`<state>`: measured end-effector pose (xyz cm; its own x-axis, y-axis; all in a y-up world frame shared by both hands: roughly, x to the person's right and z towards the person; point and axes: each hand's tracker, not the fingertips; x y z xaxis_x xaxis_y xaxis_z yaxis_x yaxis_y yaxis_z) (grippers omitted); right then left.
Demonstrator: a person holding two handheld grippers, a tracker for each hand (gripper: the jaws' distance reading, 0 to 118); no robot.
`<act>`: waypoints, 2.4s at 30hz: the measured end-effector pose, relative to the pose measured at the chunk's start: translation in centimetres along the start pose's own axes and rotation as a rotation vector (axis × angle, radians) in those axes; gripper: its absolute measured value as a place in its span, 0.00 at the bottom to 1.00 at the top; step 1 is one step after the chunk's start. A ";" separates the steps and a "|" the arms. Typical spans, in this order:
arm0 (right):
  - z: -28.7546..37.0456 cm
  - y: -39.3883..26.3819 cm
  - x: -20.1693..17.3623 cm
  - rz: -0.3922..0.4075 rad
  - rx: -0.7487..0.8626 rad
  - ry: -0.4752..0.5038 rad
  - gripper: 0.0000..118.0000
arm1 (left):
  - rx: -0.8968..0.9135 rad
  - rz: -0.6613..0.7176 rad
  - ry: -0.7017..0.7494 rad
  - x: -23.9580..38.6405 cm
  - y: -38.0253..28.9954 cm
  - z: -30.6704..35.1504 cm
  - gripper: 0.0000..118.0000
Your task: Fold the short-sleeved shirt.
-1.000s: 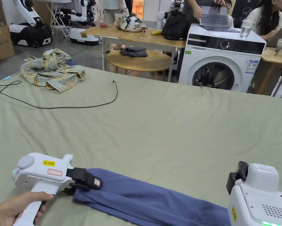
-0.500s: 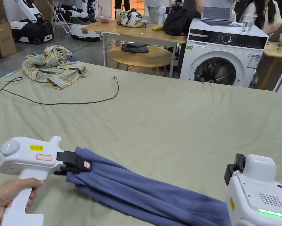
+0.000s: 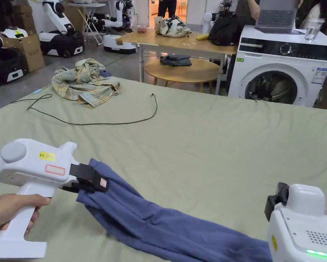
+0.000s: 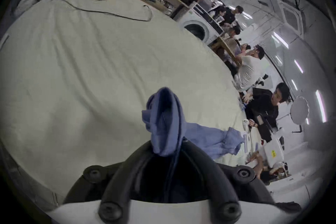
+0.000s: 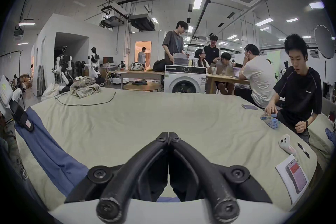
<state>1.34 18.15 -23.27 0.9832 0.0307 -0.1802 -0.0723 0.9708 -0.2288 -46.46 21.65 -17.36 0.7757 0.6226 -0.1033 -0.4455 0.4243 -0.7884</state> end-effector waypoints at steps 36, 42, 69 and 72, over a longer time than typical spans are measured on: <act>0.7 -0.7 3.0 0.009 -0.033 -0.059 0.00 | -0.289 -0.135 -0.100 13.9 -3.9 -16.7 0.36; 0.7 -0.8 2.9 -0.003 -0.035 -0.050 0.00 | -0.226 -0.123 -0.053 12.7 -3.9 -17.7 0.02; 1.1 -0.9 4.4 -0.024 -0.014 -0.077 0.00 | -0.197 -0.033 -0.235 9.8 -4.8 -17.6 0.00; 1.2 -0.6 4.0 -0.014 -0.007 -0.062 0.00 | -0.117 0.000 -0.206 6.9 -3.0 -13.9 0.27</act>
<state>5.56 18.00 -22.77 0.9925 0.0321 -0.1177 -0.0595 0.9696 -0.2374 -33.56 15.47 -24.15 0.6631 0.7484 0.0131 -0.3814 0.3529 -0.8544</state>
